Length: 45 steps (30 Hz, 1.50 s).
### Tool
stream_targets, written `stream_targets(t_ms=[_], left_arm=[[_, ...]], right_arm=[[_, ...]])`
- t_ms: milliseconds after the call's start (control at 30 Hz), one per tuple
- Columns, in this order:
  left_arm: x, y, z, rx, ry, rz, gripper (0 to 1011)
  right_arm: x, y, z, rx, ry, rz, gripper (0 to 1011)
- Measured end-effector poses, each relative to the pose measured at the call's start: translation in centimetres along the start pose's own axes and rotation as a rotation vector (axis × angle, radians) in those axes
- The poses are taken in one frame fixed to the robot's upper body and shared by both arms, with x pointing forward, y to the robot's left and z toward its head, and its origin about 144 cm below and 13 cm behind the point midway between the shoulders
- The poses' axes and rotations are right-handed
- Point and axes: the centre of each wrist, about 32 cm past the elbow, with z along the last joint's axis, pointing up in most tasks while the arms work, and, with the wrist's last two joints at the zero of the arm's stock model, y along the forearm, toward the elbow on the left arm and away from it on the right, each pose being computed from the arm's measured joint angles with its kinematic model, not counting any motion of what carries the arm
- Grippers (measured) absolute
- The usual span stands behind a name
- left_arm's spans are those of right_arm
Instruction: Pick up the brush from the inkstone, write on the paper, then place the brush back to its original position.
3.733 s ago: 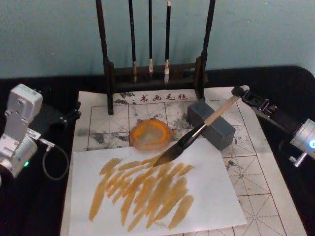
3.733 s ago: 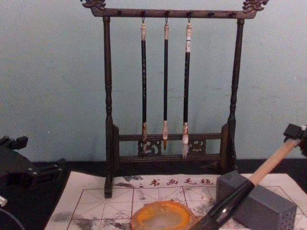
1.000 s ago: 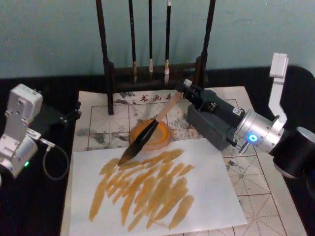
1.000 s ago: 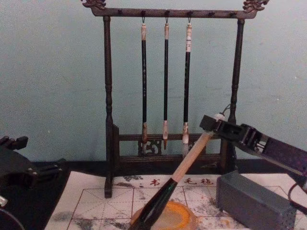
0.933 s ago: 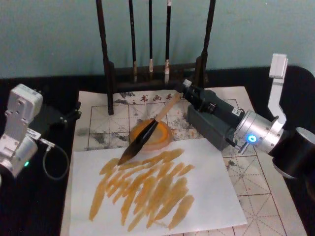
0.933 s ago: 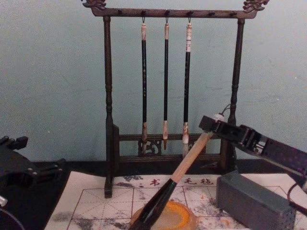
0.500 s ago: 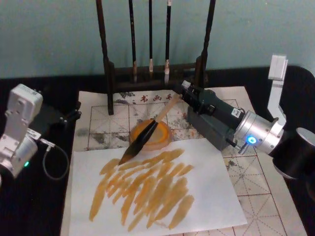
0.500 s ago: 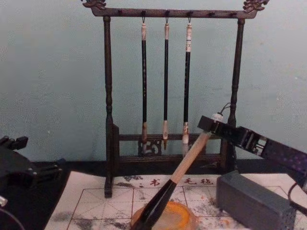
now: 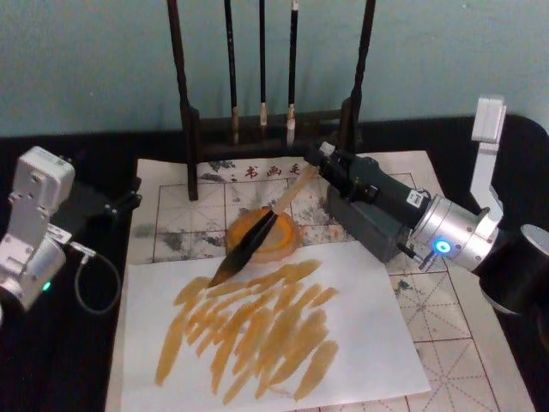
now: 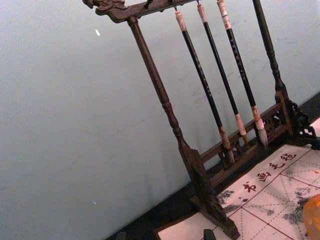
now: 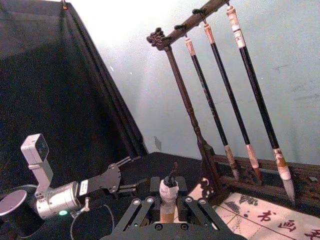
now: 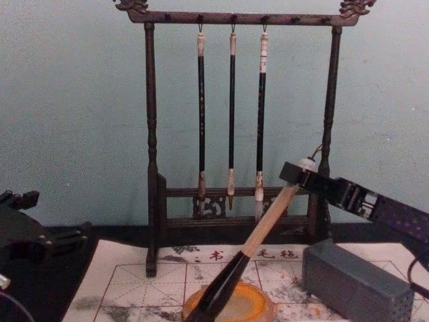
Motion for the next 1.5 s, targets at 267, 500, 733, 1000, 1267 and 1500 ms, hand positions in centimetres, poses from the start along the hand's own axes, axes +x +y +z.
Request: stream_targets(t_ms=[267,500,733,1000,1267,1500], left_arm=[[0.0,0.0,0.0,0.000,0.000,0.000,1001],[0.0,0.0,0.0,0.000,0.000,0.000,1001],[0.0,0.0,0.0,0.000,0.000,0.000,1001],[0.0,0.0,0.0,0.000,0.000,0.000,1001],[0.0,0.0,0.0,0.000,0.000,0.000,1001],[0.0,0.0,0.0,0.000,0.000,0.000,1001]], right_arm=[[0.1,-0.3,0.3,0.010,-0.015,-0.005,203],[0.0,-0.9,0.8,0.017,-0.030,-0.007,203],[0.0,-1.4,1.2,0.016,-0.052,-0.007,204],[-0.1,-2.0,1.5,0.006,-0.071,-0.009,203],[-0.1,-2.4,1.6,0.002,-0.086,-0.014,203],[-0.1,-2.7,1.9,0.005,-0.098,-0.023,203]])
